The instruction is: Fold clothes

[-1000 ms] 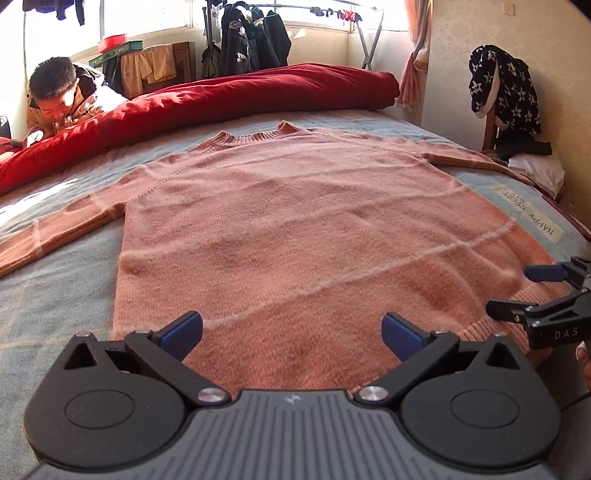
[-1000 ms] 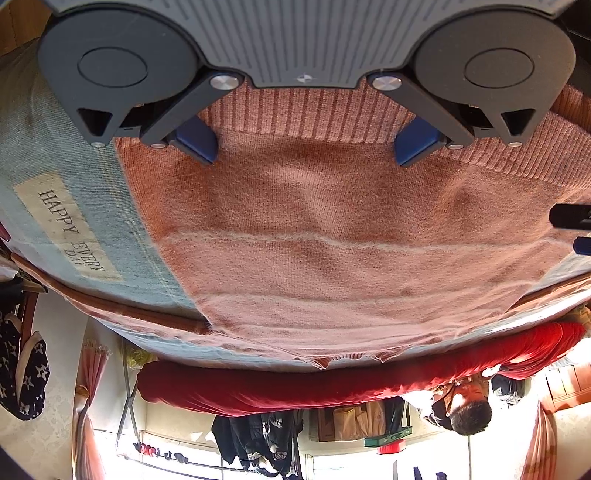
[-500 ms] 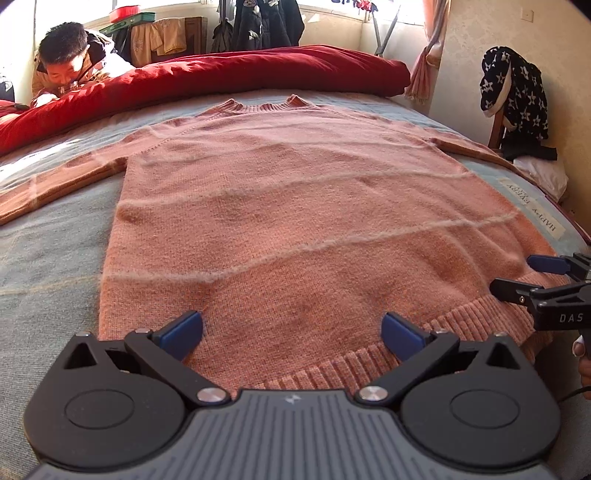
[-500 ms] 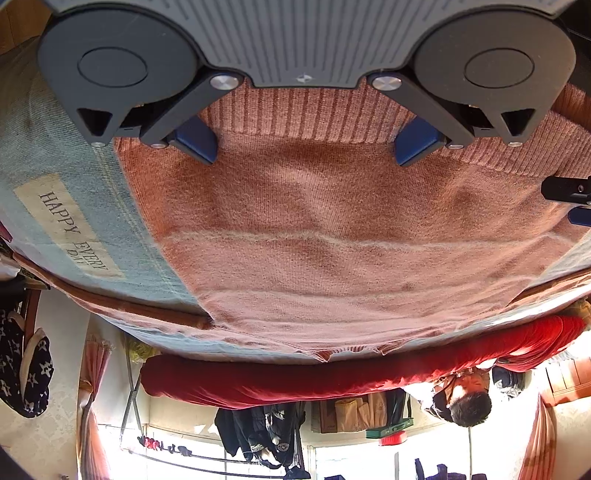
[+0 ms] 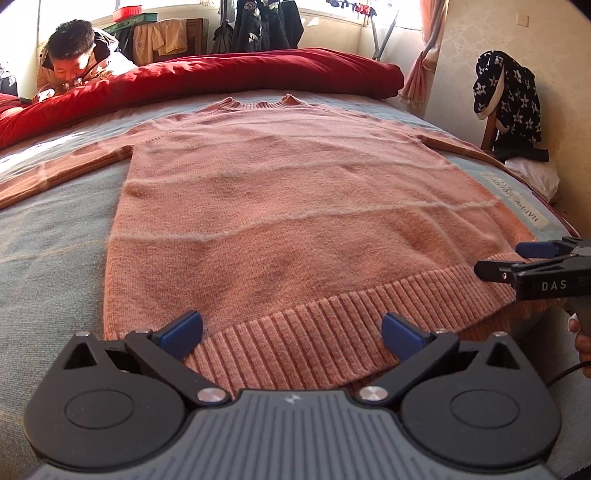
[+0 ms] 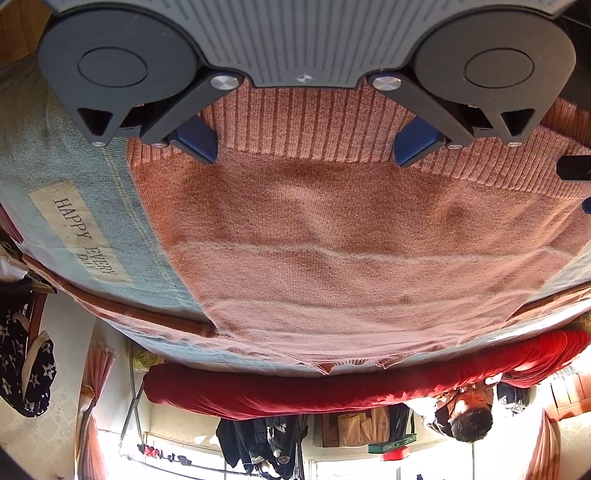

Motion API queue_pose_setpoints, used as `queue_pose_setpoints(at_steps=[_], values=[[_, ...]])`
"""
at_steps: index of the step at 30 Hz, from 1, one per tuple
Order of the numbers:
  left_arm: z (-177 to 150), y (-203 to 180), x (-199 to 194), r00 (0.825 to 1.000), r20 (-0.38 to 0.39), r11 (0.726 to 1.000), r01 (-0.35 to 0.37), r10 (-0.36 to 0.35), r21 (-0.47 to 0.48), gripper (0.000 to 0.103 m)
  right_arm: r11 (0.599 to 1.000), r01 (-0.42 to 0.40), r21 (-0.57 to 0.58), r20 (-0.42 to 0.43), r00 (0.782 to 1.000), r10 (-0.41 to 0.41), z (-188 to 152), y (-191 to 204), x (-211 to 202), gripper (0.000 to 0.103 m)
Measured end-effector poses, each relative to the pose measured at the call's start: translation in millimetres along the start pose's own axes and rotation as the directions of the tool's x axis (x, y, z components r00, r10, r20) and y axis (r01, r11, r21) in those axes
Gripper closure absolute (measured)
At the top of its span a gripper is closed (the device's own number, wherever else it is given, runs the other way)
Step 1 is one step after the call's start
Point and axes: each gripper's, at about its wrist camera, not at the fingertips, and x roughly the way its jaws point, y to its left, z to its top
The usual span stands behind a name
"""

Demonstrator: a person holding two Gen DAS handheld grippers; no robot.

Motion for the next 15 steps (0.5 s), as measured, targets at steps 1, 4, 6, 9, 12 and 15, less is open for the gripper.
queue_pose_setpoints(at_steps=[1, 4, 6, 9, 12, 15], values=[[-2, 2, -4, 1.000, 0.008, 1.000, 0.009, -0.009, -0.009, 0.000, 1.000, -0.012, 0.014, -0.009, 1.000, 0.012, 6, -1, 0, 0.000], [-2, 8, -11, 0.999, 0.015, 0.999, 0.035, -0.035, -0.038, 0.001, 0.995, -0.088, 0.041, 0.018, 0.996, 0.087, 28, 3, -1, 0.000], [2, 13, -15, 0.999, 0.020, 0.998, 0.035, -0.033, -0.054, 0.001, 0.992, -0.124, 0.020, 0.044, 0.991, 0.123, 46, 12, 4, 0.000], [17, 24, -23, 0.998, 0.046, 0.994, 0.049, -0.044, -0.103, 0.001, 0.986, -0.165, -0.024, 0.064, 0.984, 0.166, 73, 28, 21, 0.000], [37, 39, -28, 0.996, 0.074, 0.988, 0.061, -0.051, -0.139, 0.001, 0.972, -0.229, -0.043, 0.062, 0.971, 0.231, 100, 42, 46, 0.000], [70, 56, -21, 0.996, 0.083, 0.985, 0.045, -0.031, -0.164, 0.001, 0.958, -0.281, -0.056, 0.053, 0.957, 0.284, 127, 53, 73, 0.000]])
